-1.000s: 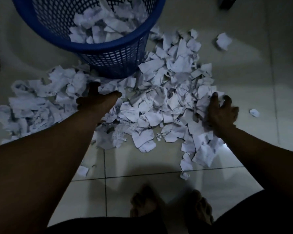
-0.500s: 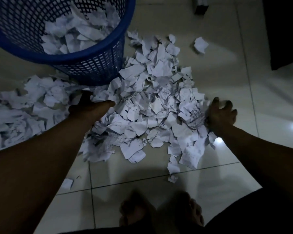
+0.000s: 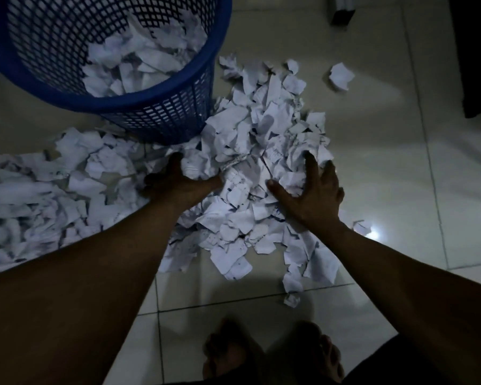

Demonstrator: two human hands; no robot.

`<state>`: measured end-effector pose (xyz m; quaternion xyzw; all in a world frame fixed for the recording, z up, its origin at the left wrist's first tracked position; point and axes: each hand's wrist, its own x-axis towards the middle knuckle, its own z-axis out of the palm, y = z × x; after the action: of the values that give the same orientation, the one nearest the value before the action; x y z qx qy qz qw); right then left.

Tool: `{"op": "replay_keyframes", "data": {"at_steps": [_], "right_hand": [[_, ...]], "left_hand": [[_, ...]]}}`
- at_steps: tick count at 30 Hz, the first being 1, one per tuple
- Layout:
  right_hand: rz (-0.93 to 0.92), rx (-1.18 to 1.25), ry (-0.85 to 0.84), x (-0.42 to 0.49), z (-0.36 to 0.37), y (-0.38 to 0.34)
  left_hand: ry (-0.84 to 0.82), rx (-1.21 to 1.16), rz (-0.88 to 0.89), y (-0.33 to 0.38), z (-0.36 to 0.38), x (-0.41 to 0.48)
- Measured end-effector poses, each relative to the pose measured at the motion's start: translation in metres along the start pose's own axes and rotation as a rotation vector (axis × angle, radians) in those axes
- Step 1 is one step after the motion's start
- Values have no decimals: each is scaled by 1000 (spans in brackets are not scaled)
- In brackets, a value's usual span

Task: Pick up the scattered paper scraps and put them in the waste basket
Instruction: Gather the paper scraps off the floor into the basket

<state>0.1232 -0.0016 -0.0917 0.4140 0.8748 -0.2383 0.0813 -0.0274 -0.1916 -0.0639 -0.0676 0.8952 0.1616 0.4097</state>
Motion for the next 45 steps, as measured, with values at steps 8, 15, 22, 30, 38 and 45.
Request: {"op": "replay_keyframes", "data": {"at_steps": [8, 15, 22, 30, 38, 45], "right_hand": [[-184, 10, 100, 7, 9, -15], [-309, -239, 17, 15, 22, -25], [-431, -140, -92, 19, 21, -30], [-350, 10, -170, 31, -4, -47], [-295, 213, -130, 28, -52, -66], [-281, 429, -110, 27, -88, -97]], "left_hand": [[38, 55, 29, 0, 4, -5], [78, 62, 40, -3, 17, 1], [61, 35, 45, 2, 14, 4], [60, -27, 141, 3, 11, 10], [9, -38, 197, 10, -7, -8], [47, -155, 190, -5, -28, -20]]}}
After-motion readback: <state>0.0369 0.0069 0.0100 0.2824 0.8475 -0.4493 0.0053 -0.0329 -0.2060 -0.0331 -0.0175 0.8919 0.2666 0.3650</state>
